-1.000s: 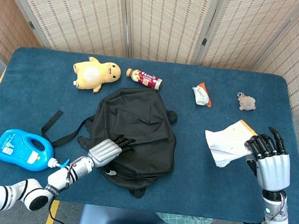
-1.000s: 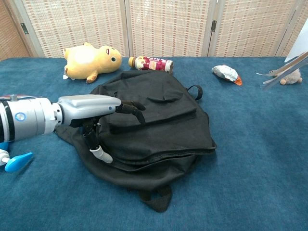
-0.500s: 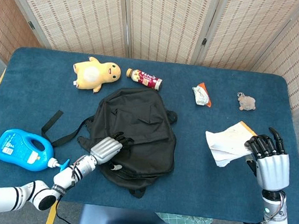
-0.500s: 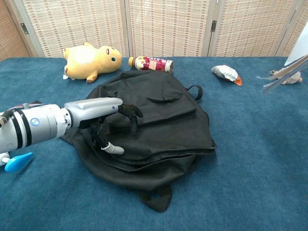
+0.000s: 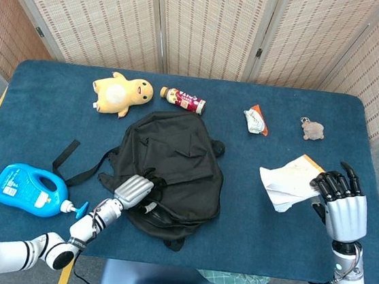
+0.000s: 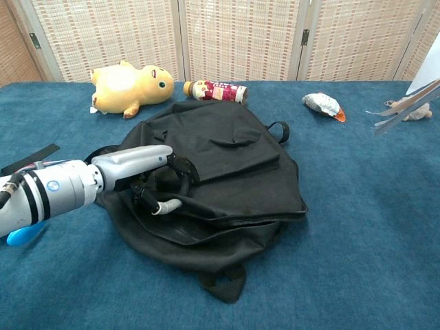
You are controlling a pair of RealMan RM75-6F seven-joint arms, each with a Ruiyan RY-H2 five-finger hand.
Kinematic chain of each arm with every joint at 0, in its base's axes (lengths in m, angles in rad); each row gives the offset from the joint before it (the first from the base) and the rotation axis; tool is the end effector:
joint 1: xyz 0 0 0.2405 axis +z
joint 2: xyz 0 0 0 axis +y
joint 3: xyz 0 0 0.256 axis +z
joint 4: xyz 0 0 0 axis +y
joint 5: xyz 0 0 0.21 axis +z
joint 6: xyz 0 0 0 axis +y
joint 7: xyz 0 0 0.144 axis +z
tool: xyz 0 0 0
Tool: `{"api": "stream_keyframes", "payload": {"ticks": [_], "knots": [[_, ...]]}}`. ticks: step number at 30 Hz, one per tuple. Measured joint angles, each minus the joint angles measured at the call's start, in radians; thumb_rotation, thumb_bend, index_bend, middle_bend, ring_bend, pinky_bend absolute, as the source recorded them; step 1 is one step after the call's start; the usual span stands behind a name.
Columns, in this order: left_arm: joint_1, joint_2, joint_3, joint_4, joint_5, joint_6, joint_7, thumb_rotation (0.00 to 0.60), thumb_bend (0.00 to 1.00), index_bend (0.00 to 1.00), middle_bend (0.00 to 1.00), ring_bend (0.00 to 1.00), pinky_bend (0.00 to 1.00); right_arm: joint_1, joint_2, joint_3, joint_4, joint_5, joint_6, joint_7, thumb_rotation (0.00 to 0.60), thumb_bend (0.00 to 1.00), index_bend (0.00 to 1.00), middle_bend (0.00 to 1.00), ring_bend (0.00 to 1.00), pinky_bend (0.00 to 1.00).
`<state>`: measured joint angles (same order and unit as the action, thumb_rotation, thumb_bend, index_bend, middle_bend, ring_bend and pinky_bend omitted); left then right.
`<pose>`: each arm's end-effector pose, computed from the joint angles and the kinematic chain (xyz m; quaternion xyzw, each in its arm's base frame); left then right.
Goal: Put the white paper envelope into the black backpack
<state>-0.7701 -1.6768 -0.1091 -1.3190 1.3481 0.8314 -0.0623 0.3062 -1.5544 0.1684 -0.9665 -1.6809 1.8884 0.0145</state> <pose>-0.1385 0.3223 -0.0740 -0.7642 -0.4435 -0.3853 0.2662 -0.2758 -0.2532 0.1265 0.5638 -0.0878 0.5609 0.5998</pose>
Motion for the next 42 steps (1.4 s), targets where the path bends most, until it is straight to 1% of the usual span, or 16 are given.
{"api": "stream_keyframes", "payload": {"ticks": [3,7,13,19,24,28,33,38,42], "knots": [[0.005,-0.004,-0.004,0.005,0.002,0.011,-0.031,0.6,0.61,0.66,0.3,0.29,0.0,-0.001,0.003,0.001,-0.005,-0.006,0.014,0.006,0.6,0.45,0.95,0.54,0.42,0.24],[0.011,0.008,-0.02,-0.011,0.001,0.026,-0.079,0.6,0.64,0.66,0.31,0.3,0.0,-0.006,0.015,-0.001,-0.038,-0.022,0.041,0.026,0.6,0.45,0.95,0.54,0.42,0.24],[0.012,0.045,-0.078,-0.042,-0.032,0.045,-0.129,0.6,0.67,0.66,0.32,0.3,0.0,-0.015,0.04,-0.02,-0.119,-0.079,0.091,0.053,0.6,0.45,0.95,0.54,0.42,0.24],[-0.004,0.069,-0.147,-0.049,-0.125,0.023,-0.149,0.6,0.67,0.66,0.32,0.3,0.0,-0.02,0.065,-0.052,-0.219,-0.163,0.132,0.073,0.6,0.45,0.95,0.54,0.42,0.25],[-0.03,0.083,-0.207,-0.037,-0.244,-0.021,-0.149,0.6,0.67,0.66,0.32,0.3,0.0,-0.016,0.075,-0.08,-0.298,-0.23,0.138,0.075,0.6,0.45,0.95,0.54,0.42,0.27],[-0.054,0.092,-0.247,-0.024,-0.352,-0.06,-0.138,0.6,0.68,0.66,0.32,0.3,0.0,0.0,0.07,-0.102,-0.342,-0.263,0.09,0.065,0.6,0.45,0.95,0.54,0.42,0.31],[-0.088,0.102,-0.279,-0.007,-0.493,-0.098,-0.098,0.6,0.68,0.65,0.32,0.3,0.0,0.042,0.036,-0.113,-0.357,-0.289,-0.017,0.026,0.6,0.46,0.95,0.54,0.42,0.32],[-0.111,0.114,-0.297,-0.001,-0.608,-0.122,-0.071,0.6,0.68,0.65,0.32,0.3,0.0,0.114,-0.039,-0.1,-0.336,-0.299,-0.133,-0.015,0.6,0.45,0.95,0.54,0.43,0.34],[-0.123,0.126,-0.302,0.002,-0.665,-0.14,-0.059,0.6,0.68,0.65,0.32,0.29,0.0,0.171,-0.108,-0.085,-0.289,-0.303,-0.198,-0.04,0.6,0.45,0.95,0.54,0.43,0.34]]}}
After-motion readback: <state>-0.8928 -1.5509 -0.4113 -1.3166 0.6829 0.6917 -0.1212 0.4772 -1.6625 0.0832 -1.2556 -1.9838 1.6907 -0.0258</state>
